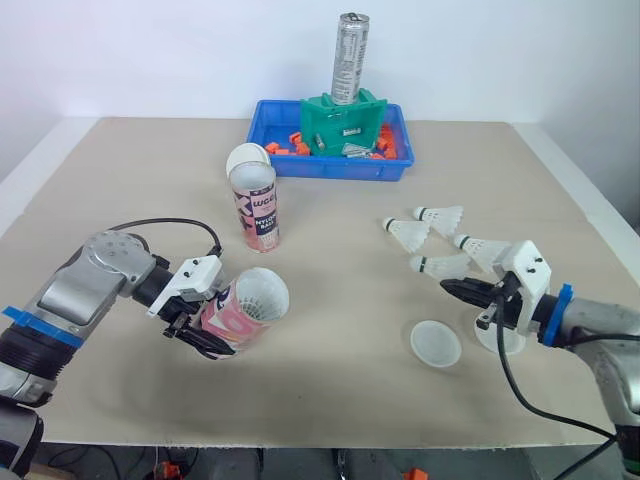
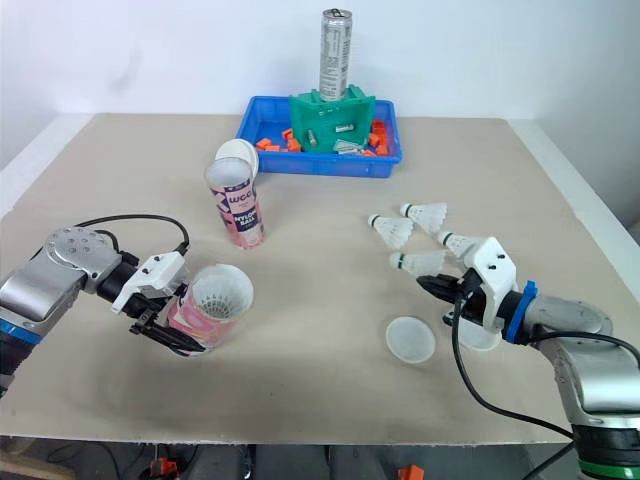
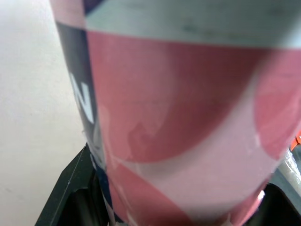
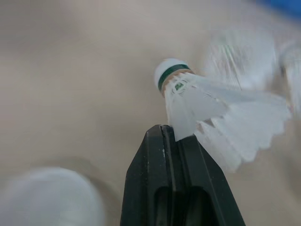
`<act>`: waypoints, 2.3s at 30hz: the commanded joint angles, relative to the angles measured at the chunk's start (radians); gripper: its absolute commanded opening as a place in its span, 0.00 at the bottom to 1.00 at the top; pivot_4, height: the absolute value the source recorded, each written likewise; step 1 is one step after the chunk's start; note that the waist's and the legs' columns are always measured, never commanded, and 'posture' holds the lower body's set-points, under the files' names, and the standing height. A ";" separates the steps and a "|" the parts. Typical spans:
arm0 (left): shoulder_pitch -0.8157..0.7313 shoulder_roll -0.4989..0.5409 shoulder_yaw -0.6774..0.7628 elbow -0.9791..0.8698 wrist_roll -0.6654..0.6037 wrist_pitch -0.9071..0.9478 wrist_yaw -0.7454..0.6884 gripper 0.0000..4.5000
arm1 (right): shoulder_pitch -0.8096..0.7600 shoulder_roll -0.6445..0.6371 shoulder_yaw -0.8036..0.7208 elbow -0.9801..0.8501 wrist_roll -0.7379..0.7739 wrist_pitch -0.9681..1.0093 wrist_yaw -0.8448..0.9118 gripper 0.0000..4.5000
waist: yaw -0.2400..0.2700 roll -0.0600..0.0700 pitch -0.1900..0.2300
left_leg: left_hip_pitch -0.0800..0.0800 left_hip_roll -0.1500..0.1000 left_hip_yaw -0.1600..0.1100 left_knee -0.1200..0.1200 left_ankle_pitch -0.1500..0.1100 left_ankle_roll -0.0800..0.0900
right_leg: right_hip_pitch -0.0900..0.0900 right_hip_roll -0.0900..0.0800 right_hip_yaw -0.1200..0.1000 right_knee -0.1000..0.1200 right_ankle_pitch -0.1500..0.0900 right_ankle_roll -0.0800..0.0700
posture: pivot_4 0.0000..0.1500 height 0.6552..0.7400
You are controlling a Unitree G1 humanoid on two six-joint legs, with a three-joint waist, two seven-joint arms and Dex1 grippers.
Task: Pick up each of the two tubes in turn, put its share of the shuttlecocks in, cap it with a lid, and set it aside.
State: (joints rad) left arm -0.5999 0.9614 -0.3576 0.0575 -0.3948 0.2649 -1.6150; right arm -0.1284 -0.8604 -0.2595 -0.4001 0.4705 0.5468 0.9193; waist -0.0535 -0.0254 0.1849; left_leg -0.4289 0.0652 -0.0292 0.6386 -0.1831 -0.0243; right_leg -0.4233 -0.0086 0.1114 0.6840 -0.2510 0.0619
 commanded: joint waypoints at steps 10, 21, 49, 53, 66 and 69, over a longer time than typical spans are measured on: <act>-0.040 -0.001 0.000 0.026 -0.017 -0.020 0.001 0.61 | -0.462 -0.127 0.336 -0.196 -0.055 -0.129 0.237 0.01 | 0.007 0.000 0.000 | -0.002 0.000 0.000 0.001 0.000 0.000 | -0.001 0.000 0.000 -0.001 -0.002 -0.003 | 1.00 0.62; -0.045 -0.009 -0.020 0.040 -0.019 -0.014 0.001 0.61 | -0.750 0.049 0.563 -0.048 -0.172 -0.229 0.344 0.01 | 0.006 0.001 0.001 | -0.004 0.000 -0.001 -0.001 0.000 0.000 | -0.004 0.000 -0.001 0.000 -0.001 0.000 | 1.00 0.62; -0.046 -0.029 -0.012 0.035 -0.003 -0.018 0.001 0.61 | -0.797 0.176 0.507 0.025 0.003 0.017 0.371 0.38 | 0.007 0.001 0.001 | -0.003 0.000 -0.002 -0.001 0.000 0.000 | -0.003 0.001 -0.002 0.001 0.000 0.000 | 1.00 0.62; -0.047 -0.032 -0.011 0.041 -0.003 -0.024 0.001 0.61 | -0.823 0.191 0.531 0.051 -0.015 0.001 0.390 0.01 | 0.007 0.001 0.001 | -0.004 0.000 -0.002 -0.001 0.000 0.000 | -0.003 0.001 -0.002 0.001 0.000 0.000 | 1.00 0.62; -0.042 -0.034 0.006 0.038 0.003 -0.024 0.001 0.61 | -1.073 0.330 0.875 0.270 -0.173 0.177 0.528 0.01 | 0.006 0.001 0.001 | -0.004 0.001 -0.002 -0.001 0.000 0.000 | -0.005 0.001 -0.003 0.001 0.000 -0.001 | 1.00 0.62; -0.038 -0.035 0.013 0.030 0.003 -0.016 0.001 0.61 | -1.106 0.378 0.917 0.319 -0.185 0.215 0.541 0.01 | 0.006 0.001 0.001 | -0.004 0.001 -0.003 -0.001 0.000 0.000 | -0.005 0.001 -0.003 0.002 -0.001 -0.001 | 1.00 0.62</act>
State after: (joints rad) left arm -0.6338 0.9211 -0.3823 0.1048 -0.3909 0.2438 -1.6160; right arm -1.2216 -0.5028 0.6252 -0.1008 0.2927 0.7418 1.4419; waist -0.0476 -0.0244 0.1856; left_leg -0.4323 0.0662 -0.0322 0.6378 -0.1829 -0.0240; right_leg -0.4279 -0.0073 0.1080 0.6858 -0.2515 0.0606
